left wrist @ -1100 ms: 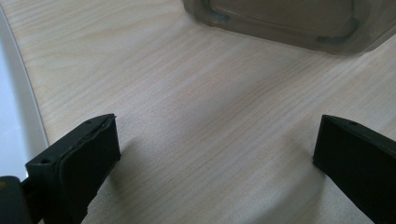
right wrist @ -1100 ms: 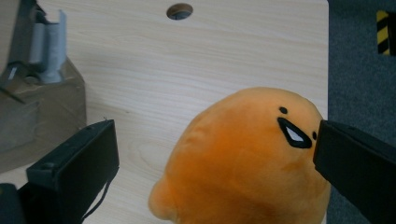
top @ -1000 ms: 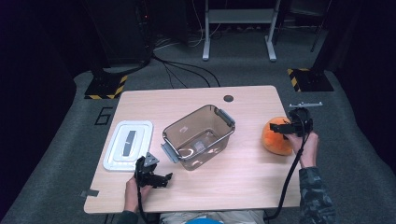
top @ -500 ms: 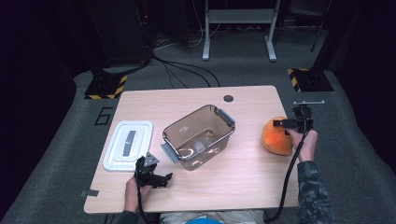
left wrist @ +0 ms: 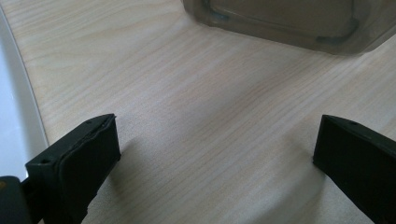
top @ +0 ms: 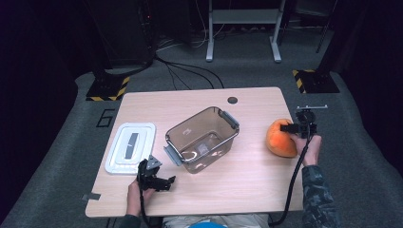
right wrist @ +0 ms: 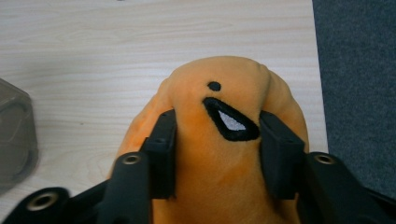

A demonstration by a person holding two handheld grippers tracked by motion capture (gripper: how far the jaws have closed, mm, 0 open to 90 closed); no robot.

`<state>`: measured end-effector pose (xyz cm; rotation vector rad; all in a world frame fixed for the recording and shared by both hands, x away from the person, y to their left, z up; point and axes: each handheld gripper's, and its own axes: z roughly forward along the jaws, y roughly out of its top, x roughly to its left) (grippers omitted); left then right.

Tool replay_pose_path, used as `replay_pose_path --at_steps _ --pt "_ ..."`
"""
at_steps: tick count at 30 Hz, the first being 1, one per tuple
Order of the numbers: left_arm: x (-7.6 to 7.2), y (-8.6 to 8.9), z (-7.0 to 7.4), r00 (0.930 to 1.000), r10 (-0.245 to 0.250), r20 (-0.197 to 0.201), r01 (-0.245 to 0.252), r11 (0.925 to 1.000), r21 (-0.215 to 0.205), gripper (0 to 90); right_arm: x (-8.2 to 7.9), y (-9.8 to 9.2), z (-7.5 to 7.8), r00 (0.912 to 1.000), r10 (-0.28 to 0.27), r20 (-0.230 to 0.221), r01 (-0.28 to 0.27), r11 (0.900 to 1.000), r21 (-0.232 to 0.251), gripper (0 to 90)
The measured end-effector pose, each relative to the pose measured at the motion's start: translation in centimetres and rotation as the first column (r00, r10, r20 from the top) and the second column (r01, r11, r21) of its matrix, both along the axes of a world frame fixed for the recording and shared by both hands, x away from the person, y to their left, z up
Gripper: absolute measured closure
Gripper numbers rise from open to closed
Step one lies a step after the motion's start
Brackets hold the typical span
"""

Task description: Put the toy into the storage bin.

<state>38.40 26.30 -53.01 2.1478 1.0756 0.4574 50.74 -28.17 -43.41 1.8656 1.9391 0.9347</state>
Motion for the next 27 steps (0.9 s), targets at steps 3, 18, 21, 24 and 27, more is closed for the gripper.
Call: replay_pose_path --at_steps 3,18,21,24,27 --pt "0.0 0.0 0.0 1.0000 -0.001 0.000 0.001 1.0000 0.002 0.0 -0.3 0.2 0.1 0.9989 0.025 0.040 -0.024 1.000 -0.013 61.0" --pt "0.0 0.0 0.0 1.0000 0.001 0.000 -0.001 1.0000 -0.002 0.0 -1.5 2.2 3.8 0.9716 0.156 0.178 -0.142 0.986 -0.088 62.9" --pt "0.0 0.0 0.0 1.0000 0.000 -0.001 0.000 1.0000 0.001 0.0 -1.6 2.7 4.4 0.9653 0.186 0.183 -0.170 0.980 -0.103 62.9" --pt "0.0 0.0 0.0 1.0000 0.000 0.000 0.000 1.0000 -0.001 0.0 -1.7 3.1 4.9 0.9602 0.208 0.187 -0.192 0.976 -0.100 62.9" --pt "0.0 0.0 0.0 1.0000 0.000 -0.001 0.000 1.0000 0.001 0.0 -1.7 3.5 5.3 0.9557 0.226 0.188 -0.210 0.972 -0.103 62.8"
